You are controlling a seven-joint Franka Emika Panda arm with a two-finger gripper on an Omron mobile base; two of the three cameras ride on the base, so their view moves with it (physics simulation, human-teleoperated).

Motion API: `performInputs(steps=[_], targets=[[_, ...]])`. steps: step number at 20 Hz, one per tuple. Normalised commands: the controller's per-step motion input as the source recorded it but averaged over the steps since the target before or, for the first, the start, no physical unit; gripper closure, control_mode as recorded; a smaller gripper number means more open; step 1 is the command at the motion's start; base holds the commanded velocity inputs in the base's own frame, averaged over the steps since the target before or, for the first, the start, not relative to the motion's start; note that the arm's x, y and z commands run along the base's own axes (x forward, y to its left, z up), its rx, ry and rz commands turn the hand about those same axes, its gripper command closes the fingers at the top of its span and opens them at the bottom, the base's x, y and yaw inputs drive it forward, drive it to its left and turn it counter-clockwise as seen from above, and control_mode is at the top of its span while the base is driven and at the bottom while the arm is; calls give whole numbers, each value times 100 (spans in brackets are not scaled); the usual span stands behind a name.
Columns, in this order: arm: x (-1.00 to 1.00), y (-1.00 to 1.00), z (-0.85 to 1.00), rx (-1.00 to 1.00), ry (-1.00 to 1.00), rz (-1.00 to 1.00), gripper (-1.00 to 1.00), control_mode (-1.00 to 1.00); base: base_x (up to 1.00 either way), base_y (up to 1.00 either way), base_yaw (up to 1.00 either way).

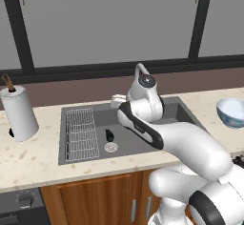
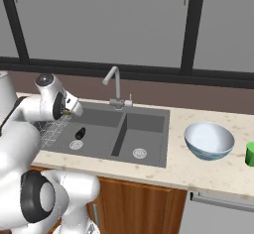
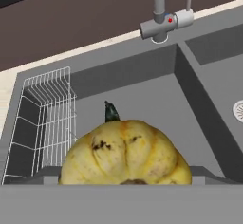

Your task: Remove the squash and eggplant from the sink. Then move the bowl and cup from the counter to the sink for washing.

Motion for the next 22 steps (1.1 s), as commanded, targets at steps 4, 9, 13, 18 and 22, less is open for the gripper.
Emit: performInputs(steps=[4,9,13,18,22], targets=[[-10,24,25,5,0,17,100,-100,0,0,0],[-10,21,22,1,0,23,100,-100,0,0,0],[-10,18,21,-4,0,20,100,-100,0,0,0],[-9,36,15,0,2,15,100,-100,0,0,0],[-9,41,9,0,4,15,100,-100,0,0,0]])
